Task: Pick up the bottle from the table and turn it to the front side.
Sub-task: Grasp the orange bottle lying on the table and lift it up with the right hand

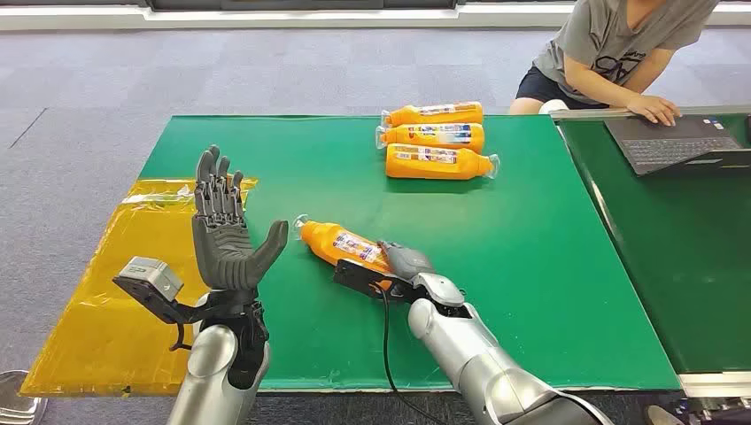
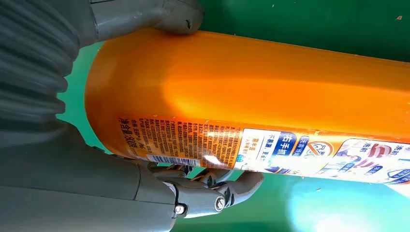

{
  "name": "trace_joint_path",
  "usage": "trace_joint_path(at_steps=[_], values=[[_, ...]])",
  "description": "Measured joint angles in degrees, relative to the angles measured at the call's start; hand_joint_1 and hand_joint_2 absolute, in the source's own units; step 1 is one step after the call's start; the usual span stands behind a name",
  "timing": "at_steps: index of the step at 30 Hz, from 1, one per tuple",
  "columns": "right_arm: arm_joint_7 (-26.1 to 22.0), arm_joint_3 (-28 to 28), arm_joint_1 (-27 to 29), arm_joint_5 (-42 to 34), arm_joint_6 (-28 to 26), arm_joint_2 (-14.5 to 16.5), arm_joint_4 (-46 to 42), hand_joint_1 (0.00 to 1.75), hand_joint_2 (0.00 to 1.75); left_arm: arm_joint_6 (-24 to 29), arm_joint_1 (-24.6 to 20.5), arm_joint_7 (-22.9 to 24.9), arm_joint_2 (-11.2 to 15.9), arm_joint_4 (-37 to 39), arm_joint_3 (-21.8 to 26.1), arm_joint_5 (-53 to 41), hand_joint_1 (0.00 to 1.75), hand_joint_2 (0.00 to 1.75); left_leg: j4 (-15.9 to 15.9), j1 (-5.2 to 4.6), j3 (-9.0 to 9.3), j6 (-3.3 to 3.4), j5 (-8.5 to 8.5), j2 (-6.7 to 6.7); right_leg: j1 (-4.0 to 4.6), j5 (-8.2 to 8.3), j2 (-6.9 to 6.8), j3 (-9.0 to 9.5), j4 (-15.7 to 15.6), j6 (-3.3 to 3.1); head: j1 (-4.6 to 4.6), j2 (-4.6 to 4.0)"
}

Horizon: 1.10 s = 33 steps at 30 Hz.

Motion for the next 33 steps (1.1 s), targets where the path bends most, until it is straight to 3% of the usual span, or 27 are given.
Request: trace_joint_path(at_steps=[12, 15, 22, 33], values=[[-0.04, 0.00, 0.07, -0.16, -1.53, 0.08, 0.02, 1.75, 1.75, 0.01, 0.25, -0.01, 0.00, -0.19, 0.02, -0.04, 0.00, 1.75, 0.00, 0.00, 0.01, 0.00, 0.00, 0.01, 0.00, 0.00, 0.00, 0.01, 0.00, 0.00, 0.00, 0.00], [-0.46, 0.00, 0.55, -0.22, -5.89, 0.15, 0.02, 1.75, 1.75, 0.31, 0.45, -0.19, 0.00, -0.42, 0.08, -0.26, 0.00, 1.75, 0.00, 0.00, -0.02, 0.00, 0.00, -0.02, 0.00, 0.00, -0.01, 0.00, 0.00, 0.00, -0.01, 0.00], [-4.92, -0.13, 3.52, -2.48, -23.75, 0.79, -6.59, 1.75, 1.75, 1.67, 3.41, -0.68, 0.17, -3.64, 1.03, -0.61, 0.00, 1.75, 0.00, 0.00, -0.37, 0.00, 0.07, -0.05, 0.00, 0.09, -0.03, -0.35, 0.01, -0.01, -0.01, 0.00], [-6.56, -0.13, 10.75, -3.34, -28.15, 0.97, -23.17, 1.75, 1.75, 1.70, 4.50, -0.67, 0.17, -5.22, 1.97, -0.98, 0.00, 1.75, 0.00, 0.00, -0.56, 0.00, 0.06, -0.09, 0.00, 0.07, -0.07, -0.50, 0.01, -0.02, -0.01, 0.00]])
